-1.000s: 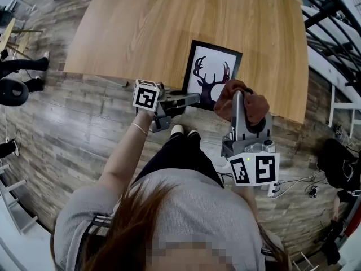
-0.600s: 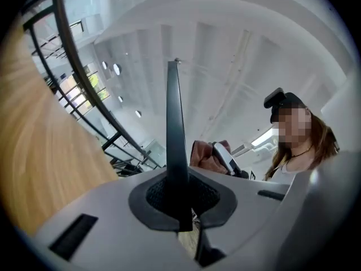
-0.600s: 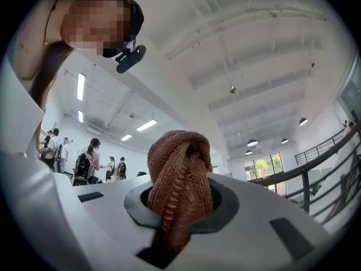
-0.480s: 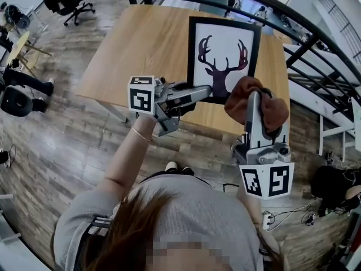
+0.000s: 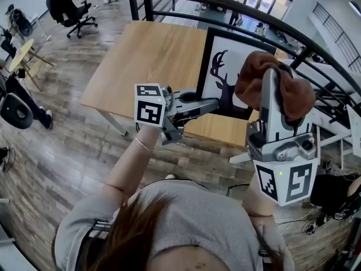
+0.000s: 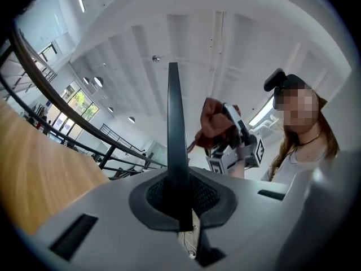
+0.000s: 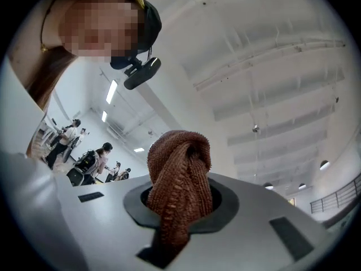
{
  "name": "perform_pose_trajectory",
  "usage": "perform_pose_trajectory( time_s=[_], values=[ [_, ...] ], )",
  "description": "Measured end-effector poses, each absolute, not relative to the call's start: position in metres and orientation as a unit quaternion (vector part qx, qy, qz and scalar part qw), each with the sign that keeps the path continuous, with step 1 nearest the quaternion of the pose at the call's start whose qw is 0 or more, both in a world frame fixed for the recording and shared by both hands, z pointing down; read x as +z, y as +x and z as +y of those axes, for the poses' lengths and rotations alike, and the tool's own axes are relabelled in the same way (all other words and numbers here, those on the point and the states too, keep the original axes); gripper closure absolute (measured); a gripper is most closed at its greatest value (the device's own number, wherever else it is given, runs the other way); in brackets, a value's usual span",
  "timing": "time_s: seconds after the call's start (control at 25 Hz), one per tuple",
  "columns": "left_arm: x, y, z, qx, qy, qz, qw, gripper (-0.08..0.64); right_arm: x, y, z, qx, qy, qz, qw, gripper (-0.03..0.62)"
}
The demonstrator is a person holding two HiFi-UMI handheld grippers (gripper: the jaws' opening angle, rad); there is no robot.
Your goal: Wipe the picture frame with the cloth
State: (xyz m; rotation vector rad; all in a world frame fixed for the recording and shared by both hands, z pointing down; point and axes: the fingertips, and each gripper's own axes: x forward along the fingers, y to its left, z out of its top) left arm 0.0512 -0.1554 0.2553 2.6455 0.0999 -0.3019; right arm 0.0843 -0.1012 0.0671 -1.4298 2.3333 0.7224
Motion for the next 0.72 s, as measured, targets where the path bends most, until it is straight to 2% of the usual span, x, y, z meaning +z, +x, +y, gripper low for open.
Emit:
perform_pose_trajectory(
  time_s=[0.24, 0.48, 0.72],
  values=[
    [0.253, 0.064, -0.136, -0.106, 0.964, 0.049, 0.24, 0.532, 0.017, 0.061, -0.116, 0.319, -0.482, 0.805, 0.135, 0.518],
    [0.251, 0.071, -0.121, -0.098, 0.973, 0.047, 0.205, 0.532, 0.041, 0.036, -0.136, 0.305, -0.474, 0.821, 0.085, 0.518],
    [0.25, 0.069, -0.119, -0.112, 0.973, 0.037, 0.199, 0.532, 0.072, 0.028, -0.146, 0.277, -0.475, 0.834, 0.05, 0.518]
  ],
)
